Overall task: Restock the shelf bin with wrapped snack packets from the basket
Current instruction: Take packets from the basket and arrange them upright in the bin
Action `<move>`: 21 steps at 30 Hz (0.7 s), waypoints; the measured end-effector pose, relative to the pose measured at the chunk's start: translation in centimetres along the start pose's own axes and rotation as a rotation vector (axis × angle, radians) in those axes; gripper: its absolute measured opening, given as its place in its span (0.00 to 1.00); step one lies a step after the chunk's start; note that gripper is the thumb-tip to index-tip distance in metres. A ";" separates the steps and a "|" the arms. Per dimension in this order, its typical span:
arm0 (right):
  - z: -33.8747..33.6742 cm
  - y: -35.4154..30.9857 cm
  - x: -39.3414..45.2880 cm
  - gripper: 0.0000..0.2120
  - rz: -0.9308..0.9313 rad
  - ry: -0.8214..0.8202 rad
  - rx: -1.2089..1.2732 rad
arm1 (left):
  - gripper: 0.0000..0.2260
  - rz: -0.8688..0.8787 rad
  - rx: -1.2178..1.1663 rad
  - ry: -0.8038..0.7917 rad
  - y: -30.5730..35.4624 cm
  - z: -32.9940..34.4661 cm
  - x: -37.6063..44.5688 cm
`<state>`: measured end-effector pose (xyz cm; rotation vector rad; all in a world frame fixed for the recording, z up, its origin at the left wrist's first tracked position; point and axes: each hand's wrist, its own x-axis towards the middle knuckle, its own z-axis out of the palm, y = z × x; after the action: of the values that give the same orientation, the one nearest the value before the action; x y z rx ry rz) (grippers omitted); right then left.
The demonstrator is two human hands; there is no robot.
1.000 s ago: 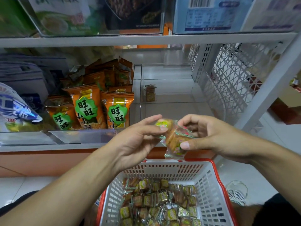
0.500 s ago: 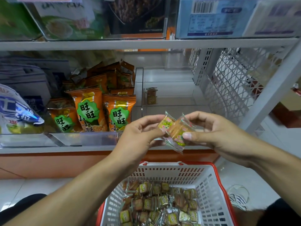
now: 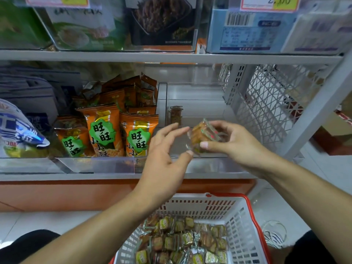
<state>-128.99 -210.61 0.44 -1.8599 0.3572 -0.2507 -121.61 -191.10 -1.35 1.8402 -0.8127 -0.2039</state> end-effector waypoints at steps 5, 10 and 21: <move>1.8 2.3 7.5 0.24 0.059 0.111 -0.534 | 0.36 -0.286 0.039 -0.141 -0.3 0.5 0.0; 5.0 4.5 13.2 0.21 0.151 -0.003 -0.717 | 0.37 -0.264 0.019 -0.164 -0.4 0.7 0.0; 6.2 6.0 16.8 0.26 0.238 0.264 -0.366 | 0.33 -0.272 -0.014 -0.212 -0.6 0.4 0.1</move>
<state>-111.95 -213.00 -7.24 -2.1213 0.8473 -0.2816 -121.46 -191.34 -1.98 1.9341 -0.6992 -0.5850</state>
